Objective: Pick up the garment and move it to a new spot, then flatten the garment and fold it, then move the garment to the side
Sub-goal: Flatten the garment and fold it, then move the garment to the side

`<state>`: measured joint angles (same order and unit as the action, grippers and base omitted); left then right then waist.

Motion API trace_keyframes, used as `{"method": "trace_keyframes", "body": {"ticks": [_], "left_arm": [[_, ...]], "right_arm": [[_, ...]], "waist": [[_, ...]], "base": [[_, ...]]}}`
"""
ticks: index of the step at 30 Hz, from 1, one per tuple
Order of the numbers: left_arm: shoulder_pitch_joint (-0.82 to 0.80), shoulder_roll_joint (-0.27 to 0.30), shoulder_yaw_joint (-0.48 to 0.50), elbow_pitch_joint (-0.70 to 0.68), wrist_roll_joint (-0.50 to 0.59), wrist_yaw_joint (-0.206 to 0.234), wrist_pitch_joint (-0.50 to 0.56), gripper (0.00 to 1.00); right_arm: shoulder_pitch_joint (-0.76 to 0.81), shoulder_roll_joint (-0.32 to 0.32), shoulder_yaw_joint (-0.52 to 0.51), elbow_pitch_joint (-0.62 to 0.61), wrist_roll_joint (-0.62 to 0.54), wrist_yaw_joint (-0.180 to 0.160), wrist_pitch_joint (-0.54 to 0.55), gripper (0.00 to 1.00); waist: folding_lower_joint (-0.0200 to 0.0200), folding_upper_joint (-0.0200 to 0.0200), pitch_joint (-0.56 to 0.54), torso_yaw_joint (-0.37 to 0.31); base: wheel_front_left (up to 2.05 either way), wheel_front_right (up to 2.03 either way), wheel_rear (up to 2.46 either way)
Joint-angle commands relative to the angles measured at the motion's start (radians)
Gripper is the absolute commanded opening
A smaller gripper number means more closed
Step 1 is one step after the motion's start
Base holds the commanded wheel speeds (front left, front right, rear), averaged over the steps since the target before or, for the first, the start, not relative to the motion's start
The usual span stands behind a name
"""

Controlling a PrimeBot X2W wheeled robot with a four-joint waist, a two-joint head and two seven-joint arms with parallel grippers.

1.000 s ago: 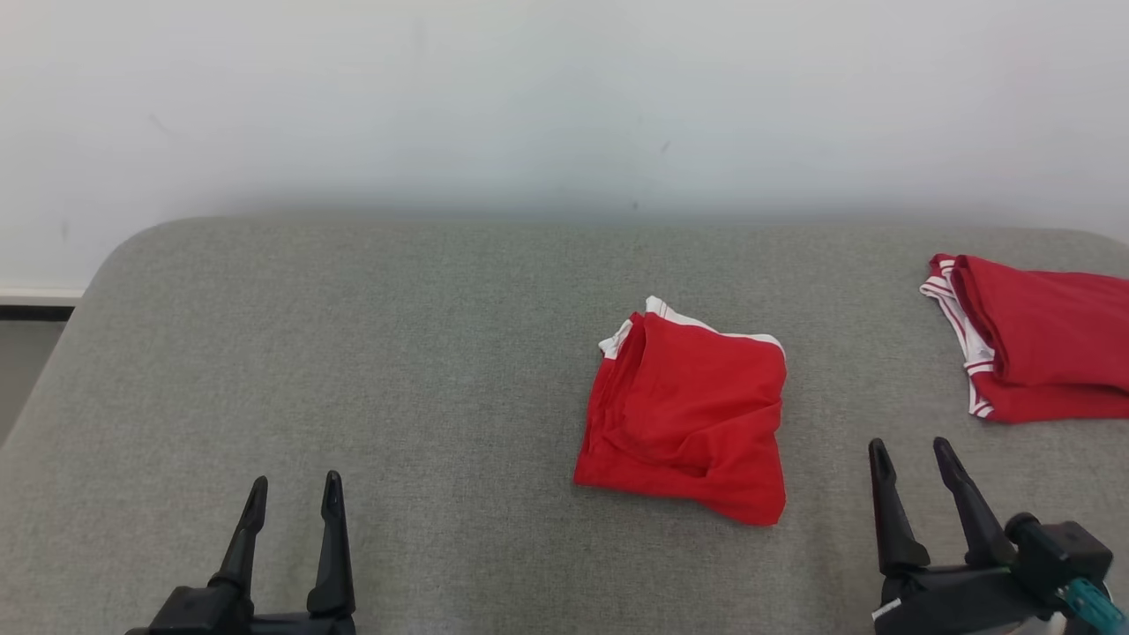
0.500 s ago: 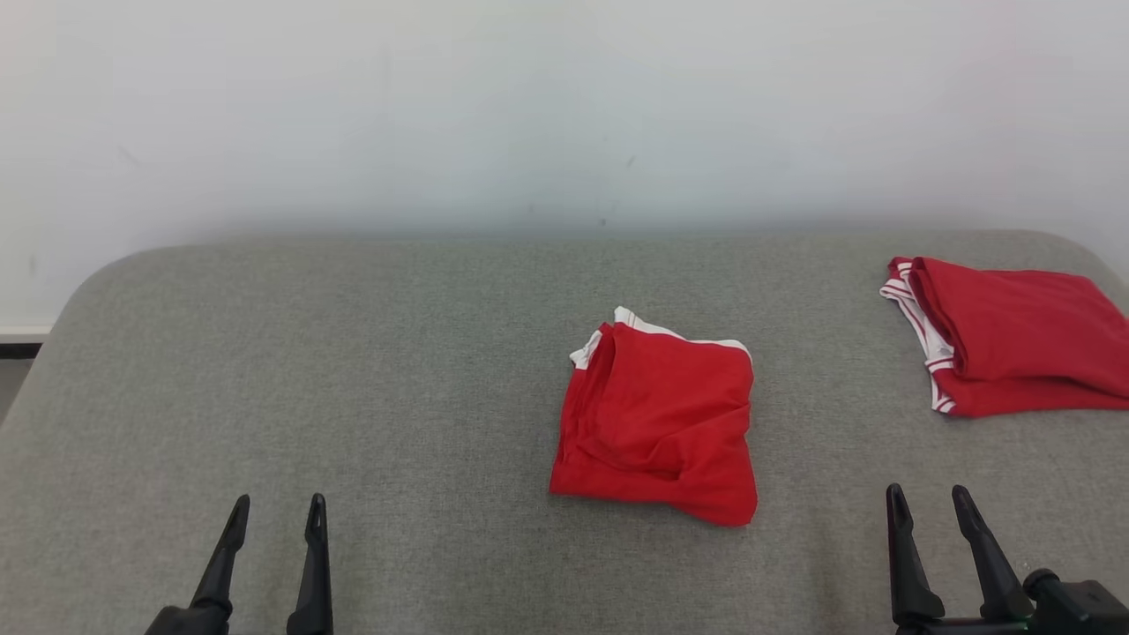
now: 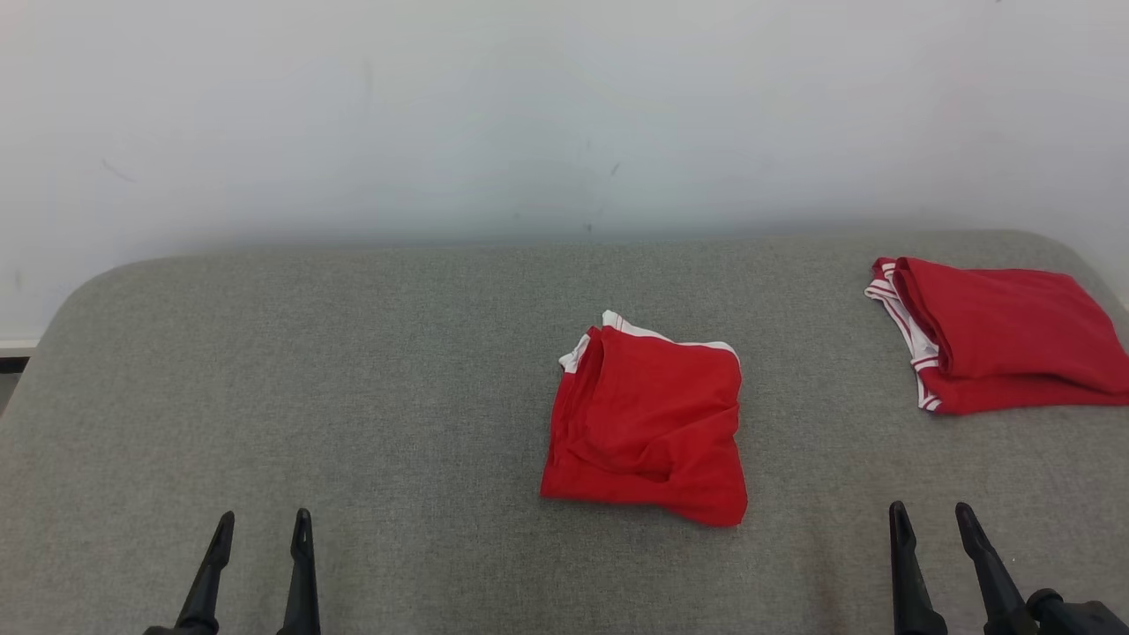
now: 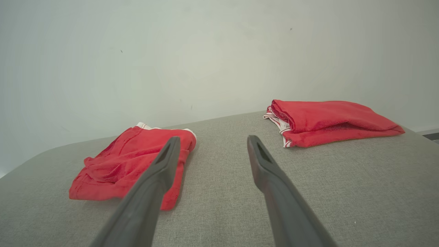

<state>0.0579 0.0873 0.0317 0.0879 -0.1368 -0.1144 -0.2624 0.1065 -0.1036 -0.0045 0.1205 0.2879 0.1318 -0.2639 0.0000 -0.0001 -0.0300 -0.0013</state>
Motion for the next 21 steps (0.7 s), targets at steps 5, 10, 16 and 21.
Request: {"method": "trace_keyframes", "body": {"ticks": [5, 10, 16, 21], "left_arm": [[0.012, -0.001, -0.002, 0.008, 0.006, 0.0, -0.003, 1.0], [0.012, -0.002, -0.001, 0.01, 0.012, 0.002, -0.003, 1.0], [0.007, -0.002, 0.003, 0.014, 0.007, 0.004, -0.003, 1.0], [0.0, -0.001, 0.008, 0.018, 0.005, 0.003, -0.003, 1.0]], "right_arm": [[0.007, 0.004, 0.012, -0.002, -0.019, -0.003, 0.0, 1.0], [0.006, 0.005, 0.018, 0.001, -0.023, -0.003, 0.0, 1.0], [0.001, 0.006, 0.015, 0.003, -0.023, -0.003, 0.0, 1.0], [0.0, 0.007, 0.014, 0.006, -0.023, -0.003, 0.0, 1.0]], "waist": [[0.0, 0.0001, -0.001, 0.002], [0.0, 0.0001, 0.0, 0.004], [0.0, 0.0001, 0.003, 0.004], [0.0, 0.0001, 0.003, 0.004]], "base": [[0.0, 0.0, 0.0], [0.0, 0.0, 0.0], [0.0, 0.0, 0.0], [0.0, 0.0, 0.0]]}}
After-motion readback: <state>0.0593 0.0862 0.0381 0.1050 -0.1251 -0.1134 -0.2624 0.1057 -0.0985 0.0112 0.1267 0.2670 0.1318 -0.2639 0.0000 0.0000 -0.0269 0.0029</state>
